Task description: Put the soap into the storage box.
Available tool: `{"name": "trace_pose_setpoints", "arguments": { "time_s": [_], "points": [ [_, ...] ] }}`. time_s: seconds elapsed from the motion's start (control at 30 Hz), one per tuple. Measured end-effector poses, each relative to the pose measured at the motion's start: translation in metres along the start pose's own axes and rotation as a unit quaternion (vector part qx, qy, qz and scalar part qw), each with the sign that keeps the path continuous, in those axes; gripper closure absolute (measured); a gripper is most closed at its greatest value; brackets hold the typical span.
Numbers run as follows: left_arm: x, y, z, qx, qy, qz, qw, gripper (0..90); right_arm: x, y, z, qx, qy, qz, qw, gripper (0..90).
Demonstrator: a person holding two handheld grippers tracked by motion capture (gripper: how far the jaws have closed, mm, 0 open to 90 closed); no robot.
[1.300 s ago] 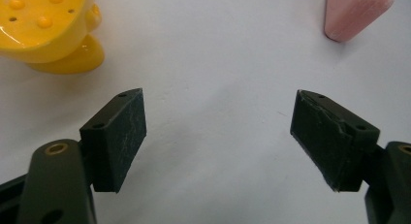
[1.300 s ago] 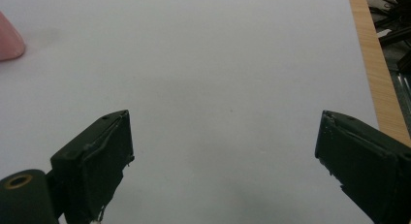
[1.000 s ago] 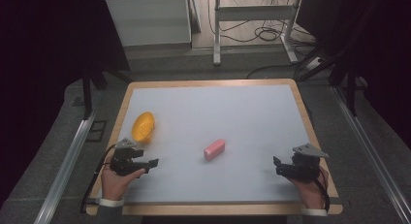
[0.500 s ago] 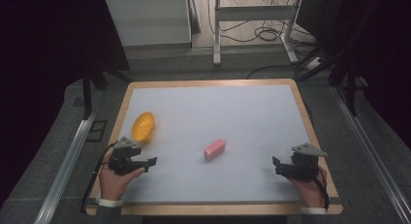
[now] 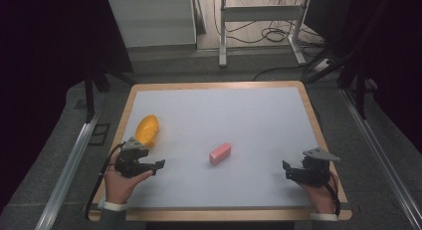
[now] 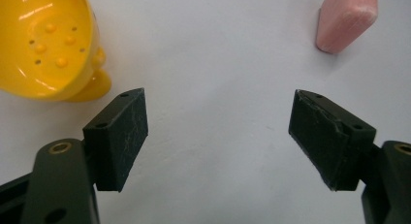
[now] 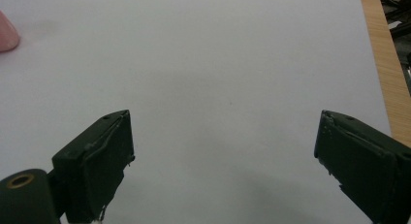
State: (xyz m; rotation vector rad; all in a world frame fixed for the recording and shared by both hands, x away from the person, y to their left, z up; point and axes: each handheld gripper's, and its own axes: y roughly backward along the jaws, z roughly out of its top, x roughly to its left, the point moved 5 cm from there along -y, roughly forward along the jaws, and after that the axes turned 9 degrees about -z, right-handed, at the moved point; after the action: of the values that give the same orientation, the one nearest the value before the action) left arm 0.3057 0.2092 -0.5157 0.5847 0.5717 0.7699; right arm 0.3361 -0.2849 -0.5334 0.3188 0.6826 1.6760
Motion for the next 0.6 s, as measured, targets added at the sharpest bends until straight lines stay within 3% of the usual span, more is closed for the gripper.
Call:
{"name": "trace_pose_setpoints", "arguments": {
  "time_s": [0.33,0.6],
  "points": [
    [-0.014,-0.005,0.017,0.006,-0.025,-0.007,0.9996,22.6,-0.001,0.001,-0.001,0.001,-0.003,0.000,1.0000,6.9],
    [-0.021,-0.009,0.026,0.006,-0.033,-0.012,0.9994,22.6,-0.002,0.001,-0.001,0.001,-0.003,-0.001,1.0000,6.9]
  ]
}}
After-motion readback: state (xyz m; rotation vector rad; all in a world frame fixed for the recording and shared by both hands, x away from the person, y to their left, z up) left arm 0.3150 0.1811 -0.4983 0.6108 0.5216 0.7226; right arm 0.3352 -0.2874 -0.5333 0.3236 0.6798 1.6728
